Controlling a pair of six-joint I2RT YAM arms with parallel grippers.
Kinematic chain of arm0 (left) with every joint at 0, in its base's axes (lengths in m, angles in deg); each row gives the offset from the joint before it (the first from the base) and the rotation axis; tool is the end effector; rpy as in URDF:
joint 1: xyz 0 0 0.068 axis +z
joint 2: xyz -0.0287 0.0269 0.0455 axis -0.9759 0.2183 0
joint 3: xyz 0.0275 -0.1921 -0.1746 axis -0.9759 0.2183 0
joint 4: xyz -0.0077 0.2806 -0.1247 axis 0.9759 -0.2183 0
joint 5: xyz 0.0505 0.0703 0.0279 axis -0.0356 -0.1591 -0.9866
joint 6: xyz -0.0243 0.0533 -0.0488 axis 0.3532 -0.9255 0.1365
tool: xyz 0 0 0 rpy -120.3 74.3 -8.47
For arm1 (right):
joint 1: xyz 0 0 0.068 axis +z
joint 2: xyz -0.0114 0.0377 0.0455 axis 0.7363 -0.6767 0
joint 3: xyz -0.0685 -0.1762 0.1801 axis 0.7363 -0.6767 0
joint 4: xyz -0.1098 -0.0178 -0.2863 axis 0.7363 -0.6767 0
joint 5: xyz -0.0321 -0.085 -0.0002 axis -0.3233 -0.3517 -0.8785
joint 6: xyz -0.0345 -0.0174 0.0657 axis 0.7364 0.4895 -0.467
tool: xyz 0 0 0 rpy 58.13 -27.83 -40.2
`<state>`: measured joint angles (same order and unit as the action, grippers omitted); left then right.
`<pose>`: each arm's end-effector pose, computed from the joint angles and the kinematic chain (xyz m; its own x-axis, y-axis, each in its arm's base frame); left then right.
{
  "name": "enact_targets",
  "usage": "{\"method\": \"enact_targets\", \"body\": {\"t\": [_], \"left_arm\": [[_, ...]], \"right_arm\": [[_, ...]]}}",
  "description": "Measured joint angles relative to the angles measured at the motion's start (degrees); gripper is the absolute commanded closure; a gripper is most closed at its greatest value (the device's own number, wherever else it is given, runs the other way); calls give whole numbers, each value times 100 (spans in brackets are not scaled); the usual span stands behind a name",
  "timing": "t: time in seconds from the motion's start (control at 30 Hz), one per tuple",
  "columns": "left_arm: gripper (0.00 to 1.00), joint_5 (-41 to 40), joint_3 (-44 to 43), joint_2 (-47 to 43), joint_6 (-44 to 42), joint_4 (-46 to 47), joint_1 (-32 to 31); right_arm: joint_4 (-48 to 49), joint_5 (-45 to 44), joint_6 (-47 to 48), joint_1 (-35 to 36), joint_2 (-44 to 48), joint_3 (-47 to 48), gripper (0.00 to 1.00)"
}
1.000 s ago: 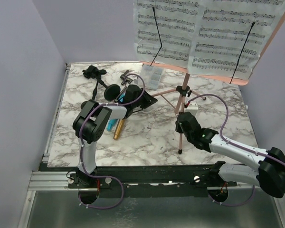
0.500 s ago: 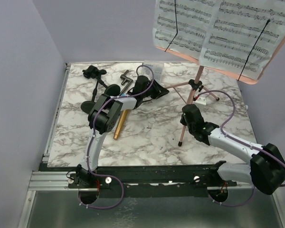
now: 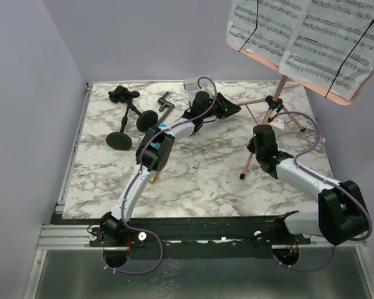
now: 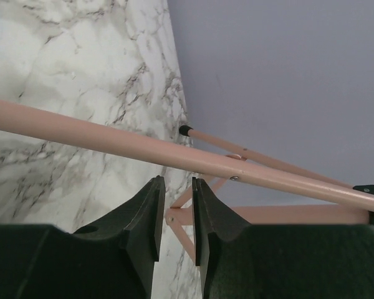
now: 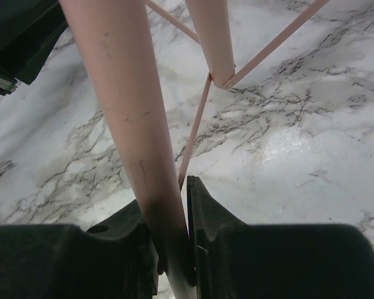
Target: Set up the instrument practice props
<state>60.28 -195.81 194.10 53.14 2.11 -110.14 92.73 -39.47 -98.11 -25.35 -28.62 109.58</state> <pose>0.5267 -0.3738 0.1093 -0.8460 -0.4619 -0.2664 0.1900 0.2058 -0.9600 0.3156 0.0960 0.1496 -0.4337 0.3525 -0.8292 0.3043 0.9235 0.2335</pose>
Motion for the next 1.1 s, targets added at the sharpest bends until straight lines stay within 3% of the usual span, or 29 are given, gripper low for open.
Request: {"method": "enact_targets", "body": {"t": [0.17,0.3,0.4,0.63,0.87,1.1], "left_arm": [[69,221,-1259,776,17,-216,-11],[64,323,-1499,892,-13,-474,17],[55,442,-1381,866,-42,-520,50],[37,820,457,-363,-229,-782,264],[27,1362,2704,-2905,-509,-798,621],[22,1958,4868,-5683,-997,-750,1419]], "right_arm": [[129,42,35,-284,-195,114,100],[190,39,72,-393,-385,247,99],[219,44,114,-422,-461,310,91],[90,328,229,-507,-374,295,57],[-505,758,431,-531,37,212,25],[-756,1541,866,-529,992,214,14]]}}
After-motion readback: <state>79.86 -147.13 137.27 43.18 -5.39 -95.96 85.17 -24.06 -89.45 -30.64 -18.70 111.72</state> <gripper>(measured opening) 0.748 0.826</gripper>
